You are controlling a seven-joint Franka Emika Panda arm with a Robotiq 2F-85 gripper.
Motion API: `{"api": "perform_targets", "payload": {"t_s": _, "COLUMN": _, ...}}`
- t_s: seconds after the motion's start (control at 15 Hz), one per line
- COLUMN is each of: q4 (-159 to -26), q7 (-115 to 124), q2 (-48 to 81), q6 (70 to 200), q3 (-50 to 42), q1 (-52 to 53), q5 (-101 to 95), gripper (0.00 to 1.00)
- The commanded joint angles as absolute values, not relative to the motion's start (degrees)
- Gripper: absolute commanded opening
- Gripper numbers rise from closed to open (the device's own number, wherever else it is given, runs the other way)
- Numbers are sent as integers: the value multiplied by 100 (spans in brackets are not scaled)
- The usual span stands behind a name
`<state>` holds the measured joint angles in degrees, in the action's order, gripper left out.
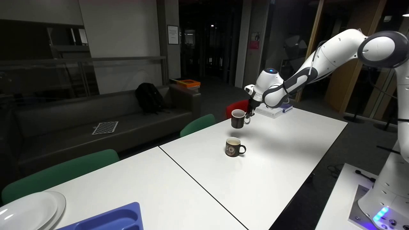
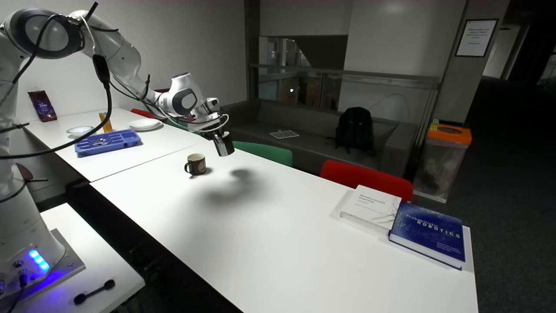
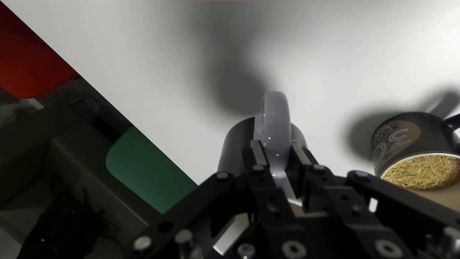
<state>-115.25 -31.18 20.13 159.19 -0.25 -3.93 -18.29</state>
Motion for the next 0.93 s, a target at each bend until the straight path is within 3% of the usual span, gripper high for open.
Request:
{"api": "perform_targets", "payload": {"t_s": 0.0, "q4": -11521, "q7": -2397, "q2": 1803, "q6": 16045, "q3": -407, "q1": -59, "q5": -2513, "gripper": 5}}
{"api": "perform_targets", "payload": {"t_s": 0.87, "q4": -11154, "q7": -196, "q2": 1990, "q6": 15806, "q3": -1272, "q1": 1155, "q5": -5182, "gripper": 5}}
